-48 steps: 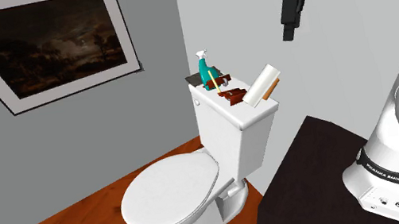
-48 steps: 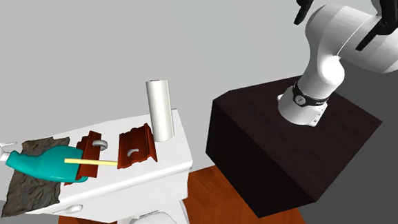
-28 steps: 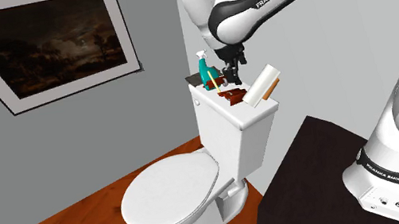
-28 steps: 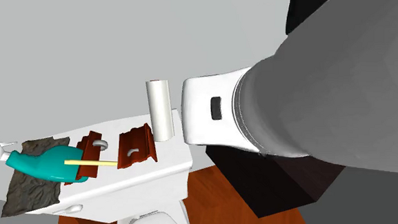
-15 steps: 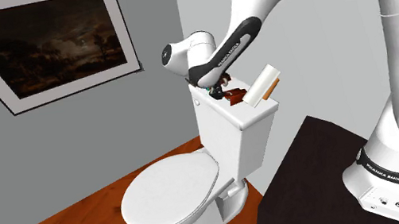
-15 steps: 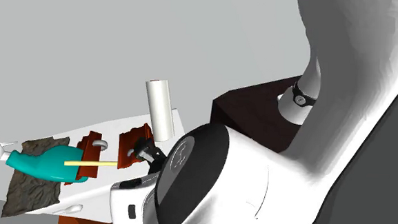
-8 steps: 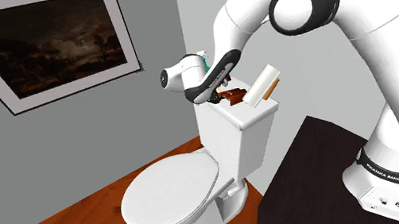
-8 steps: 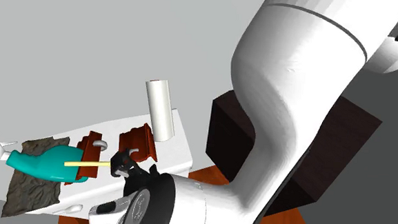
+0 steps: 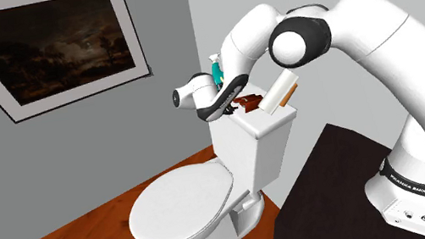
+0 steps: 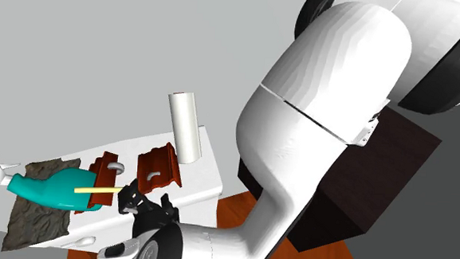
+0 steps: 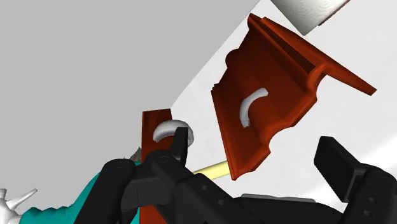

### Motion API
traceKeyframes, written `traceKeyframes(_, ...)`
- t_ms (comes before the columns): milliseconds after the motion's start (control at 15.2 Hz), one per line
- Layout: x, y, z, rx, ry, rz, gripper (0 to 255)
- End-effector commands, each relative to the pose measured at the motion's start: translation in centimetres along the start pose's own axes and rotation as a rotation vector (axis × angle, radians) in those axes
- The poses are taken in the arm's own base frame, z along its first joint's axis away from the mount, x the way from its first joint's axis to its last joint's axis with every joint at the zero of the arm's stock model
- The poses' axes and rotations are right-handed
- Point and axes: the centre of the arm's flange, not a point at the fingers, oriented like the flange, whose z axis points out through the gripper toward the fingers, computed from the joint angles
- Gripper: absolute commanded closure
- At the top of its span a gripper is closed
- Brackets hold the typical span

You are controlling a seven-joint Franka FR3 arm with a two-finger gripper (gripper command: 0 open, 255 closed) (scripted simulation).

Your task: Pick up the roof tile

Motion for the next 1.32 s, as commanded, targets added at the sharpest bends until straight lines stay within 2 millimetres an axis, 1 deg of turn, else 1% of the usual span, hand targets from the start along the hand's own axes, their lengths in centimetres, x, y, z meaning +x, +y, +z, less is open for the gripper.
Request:
traceKeyframes(0,0.5,-0.8,0.5,-0.001,0.0,0.0,0)
traceKeyframes(132,0.9,-1.5,0.9,-0.001,0.0,0.0,0)
traceKeyframes(198,0.9,-1.5,0.9,-0.001,0.0,0.0,0)
traceKeyframes(264,0.9,-1.5,0.9,-0.001,0.0,0.0,255)
traceKeyframes(858,0.9,-1.5,0.9,-0.001,0.0,0.0,255)
traceKeyframes(1254,-0.6,0.9,-0.5,-0.001,0.0,0.0,255)
